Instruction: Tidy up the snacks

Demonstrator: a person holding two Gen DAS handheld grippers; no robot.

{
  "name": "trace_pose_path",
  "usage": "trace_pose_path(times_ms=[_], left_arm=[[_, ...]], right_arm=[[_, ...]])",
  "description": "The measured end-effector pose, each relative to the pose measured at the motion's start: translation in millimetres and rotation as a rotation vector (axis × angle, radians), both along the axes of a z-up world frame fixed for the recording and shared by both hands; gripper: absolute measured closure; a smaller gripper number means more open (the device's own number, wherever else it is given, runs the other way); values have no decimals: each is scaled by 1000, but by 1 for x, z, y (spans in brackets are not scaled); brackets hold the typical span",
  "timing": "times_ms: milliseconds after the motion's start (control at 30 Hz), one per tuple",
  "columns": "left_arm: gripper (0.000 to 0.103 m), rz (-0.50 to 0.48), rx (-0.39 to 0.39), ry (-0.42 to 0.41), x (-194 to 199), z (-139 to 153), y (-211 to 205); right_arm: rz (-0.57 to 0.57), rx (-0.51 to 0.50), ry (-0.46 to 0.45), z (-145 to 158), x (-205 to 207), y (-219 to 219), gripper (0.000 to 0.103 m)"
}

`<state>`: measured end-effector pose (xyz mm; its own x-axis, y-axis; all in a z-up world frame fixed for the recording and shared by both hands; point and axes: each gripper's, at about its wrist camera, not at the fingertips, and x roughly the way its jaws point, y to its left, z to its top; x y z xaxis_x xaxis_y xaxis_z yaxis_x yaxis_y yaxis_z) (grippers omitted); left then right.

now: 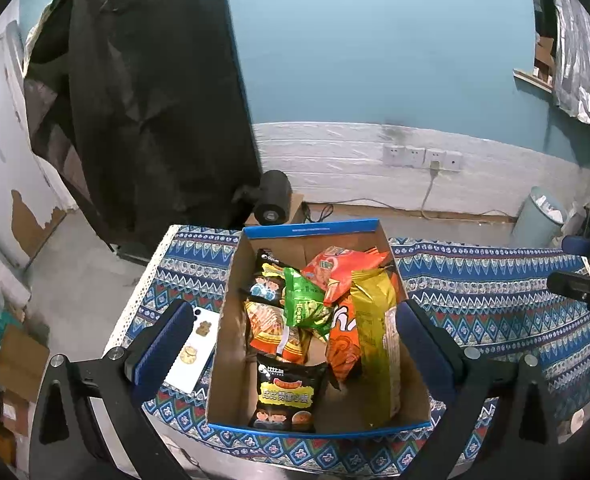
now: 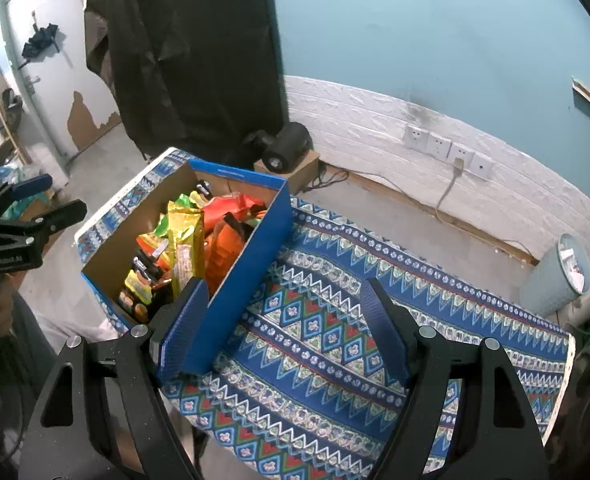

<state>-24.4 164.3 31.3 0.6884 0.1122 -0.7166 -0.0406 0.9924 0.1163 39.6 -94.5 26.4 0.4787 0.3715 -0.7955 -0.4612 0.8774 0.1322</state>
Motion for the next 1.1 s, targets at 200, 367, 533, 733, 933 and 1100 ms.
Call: trace_pose_path(times_ms=[200,367,533,733,933,1100], left_arm=[[1,-1,1,2,0,0,-1],[1,-3,0,2,0,1,-2],[1,-7,0,3,0,1,-3],[1,-6,2,3,0,1,-4],[1,-5,5,2,-1,1,-4],[1,-3,12,1,-1,1,-4]], right_arm=[[4,2,-4,1,0,2,26],[7,0,-2,1,0,2,26],[9,-2,-1,1,-2,3,26],[6,-1,-1,1,-2,3,26],[10,-5,2,1,-2,3,26],[12,-5,2,1,-3,4,26]])
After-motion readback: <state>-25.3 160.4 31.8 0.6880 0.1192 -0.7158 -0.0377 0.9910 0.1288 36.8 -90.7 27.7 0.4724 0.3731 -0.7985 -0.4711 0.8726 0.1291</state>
